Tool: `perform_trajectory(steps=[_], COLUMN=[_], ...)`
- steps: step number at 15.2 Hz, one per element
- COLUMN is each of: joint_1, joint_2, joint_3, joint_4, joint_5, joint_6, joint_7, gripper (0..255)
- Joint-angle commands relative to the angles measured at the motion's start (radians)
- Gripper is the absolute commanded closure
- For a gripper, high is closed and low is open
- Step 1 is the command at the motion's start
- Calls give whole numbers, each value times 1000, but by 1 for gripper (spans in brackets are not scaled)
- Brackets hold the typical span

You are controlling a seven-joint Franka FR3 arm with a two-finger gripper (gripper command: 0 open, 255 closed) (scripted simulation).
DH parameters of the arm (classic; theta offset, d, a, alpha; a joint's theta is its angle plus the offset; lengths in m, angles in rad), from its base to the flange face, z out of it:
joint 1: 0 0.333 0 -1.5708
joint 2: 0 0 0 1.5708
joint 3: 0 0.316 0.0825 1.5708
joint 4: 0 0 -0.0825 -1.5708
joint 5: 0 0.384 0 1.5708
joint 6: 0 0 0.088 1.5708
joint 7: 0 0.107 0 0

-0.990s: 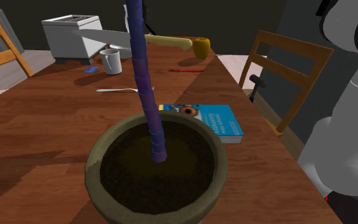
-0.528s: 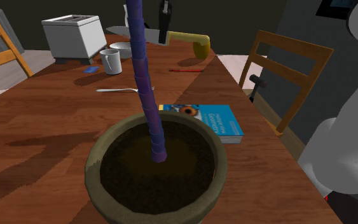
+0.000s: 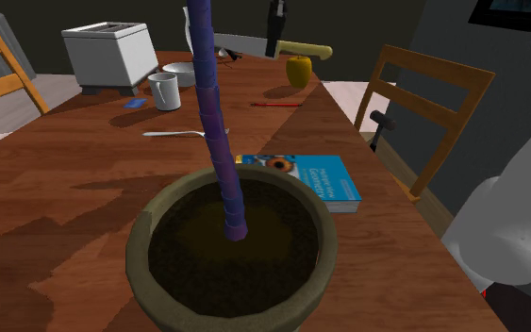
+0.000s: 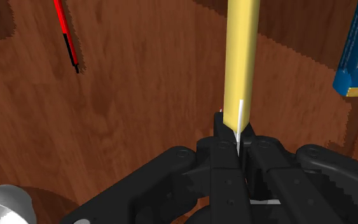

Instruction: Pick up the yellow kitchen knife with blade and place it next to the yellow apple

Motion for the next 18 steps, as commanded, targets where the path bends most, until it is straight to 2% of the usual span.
perform_trajectory(steps=[1, 9, 16, 18], joint_1=[-27, -122, -221, -219], joint_2=[4, 56, 175, 155], joint_3=[-31, -135, -222, -220], joint_4=[6, 73, 230, 174], joint_5=[6, 27, 63, 59], joint_6=[-7, -42, -102, -65], joint_7=[-58, -252, -424, -426], gripper=[255, 255, 255, 255])
